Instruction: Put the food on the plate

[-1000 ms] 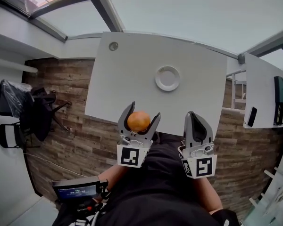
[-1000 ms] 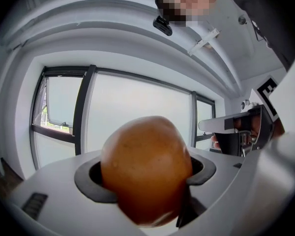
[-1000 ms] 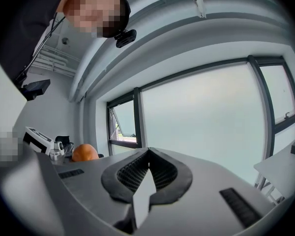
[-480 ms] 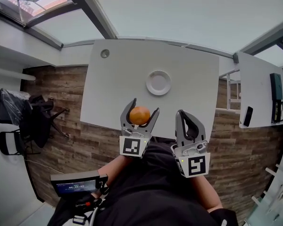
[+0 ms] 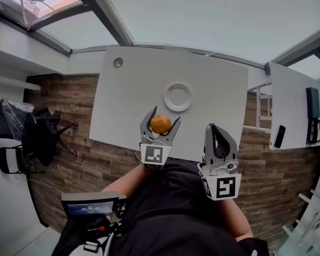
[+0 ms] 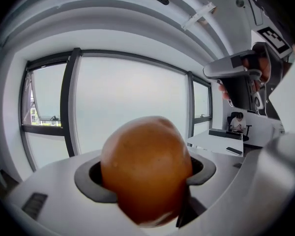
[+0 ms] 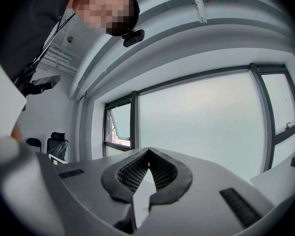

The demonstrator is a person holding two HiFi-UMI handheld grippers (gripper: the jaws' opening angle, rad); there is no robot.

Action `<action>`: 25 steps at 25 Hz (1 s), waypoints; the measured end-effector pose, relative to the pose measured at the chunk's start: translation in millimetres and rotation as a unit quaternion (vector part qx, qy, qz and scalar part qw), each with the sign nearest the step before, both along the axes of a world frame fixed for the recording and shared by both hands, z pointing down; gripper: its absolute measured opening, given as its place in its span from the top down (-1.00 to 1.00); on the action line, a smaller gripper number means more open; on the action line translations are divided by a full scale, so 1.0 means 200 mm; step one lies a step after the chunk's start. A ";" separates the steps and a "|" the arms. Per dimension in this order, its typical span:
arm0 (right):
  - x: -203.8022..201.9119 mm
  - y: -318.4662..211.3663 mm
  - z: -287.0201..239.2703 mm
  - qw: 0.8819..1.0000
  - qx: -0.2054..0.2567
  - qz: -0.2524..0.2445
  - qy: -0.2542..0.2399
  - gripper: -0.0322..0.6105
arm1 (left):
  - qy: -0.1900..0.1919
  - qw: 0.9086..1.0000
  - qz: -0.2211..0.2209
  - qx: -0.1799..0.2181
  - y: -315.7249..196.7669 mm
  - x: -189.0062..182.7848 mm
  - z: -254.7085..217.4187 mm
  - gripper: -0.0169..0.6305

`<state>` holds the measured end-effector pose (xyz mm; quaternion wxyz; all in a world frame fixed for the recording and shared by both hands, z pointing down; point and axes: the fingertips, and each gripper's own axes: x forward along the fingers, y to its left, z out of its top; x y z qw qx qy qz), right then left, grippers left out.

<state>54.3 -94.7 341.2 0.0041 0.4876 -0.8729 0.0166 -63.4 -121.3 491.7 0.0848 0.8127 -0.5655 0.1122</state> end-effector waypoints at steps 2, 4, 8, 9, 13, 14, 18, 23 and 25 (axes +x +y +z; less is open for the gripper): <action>-0.01 -0.02 0.00 1.000 -0.002 -0.006 0.001 0.88 | -0.001 1.000 -0.003 -0.008 -0.04 -0.01 0.04 -0.18; -0.02 -0.03 0.01 1.000 -0.003 -0.014 0.002 0.88 | -0.017 1.000 0.002 -0.010 -0.08 0.00 0.07 -0.18; -0.04 -0.05 0.03 0.999 -0.014 -0.033 0.009 0.88 | -0.025 0.999 0.021 -0.021 -0.14 0.04 0.13 -0.18; -0.05 -0.05 0.04 0.999 -0.019 -0.037 0.010 0.88 | -0.024 0.999 0.023 -0.026 -0.16 0.04 0.16 -0.18; -0.04 -0.09 0.08 0.999 -0.031 -0.040 0.012 0.88 | -0.016 0.998 0.013 -0.053 -0.22 0.04 0.27 -0.18; -0.03 -0.10 0.09 0.999 -0.034 -0.039 0.012 0.88 | -0.015 0.998 0.008 -0.061 -0.23 0.04 0.30 -0.18; -0.01 -0.12 0.12 0.998 -0.044 -0.035 0.011 0.88 | -0.037 0.996 0.014 -0.083 -0.27 0.03 0.40 -0.18; -0.02 -0.14 0.10 0.999 -0.029 -0.040 0.022 0.88 | -0.042 0.993 0.019 -0.110 -0.32 0.01 0.51 -0.18; -0.02 -0.15 0.10 0.999 -0.027 -0.036 0.024 0.88 | -0.033 0.991 0.010 -0.126 -0.33 0.00 0.56 -0.18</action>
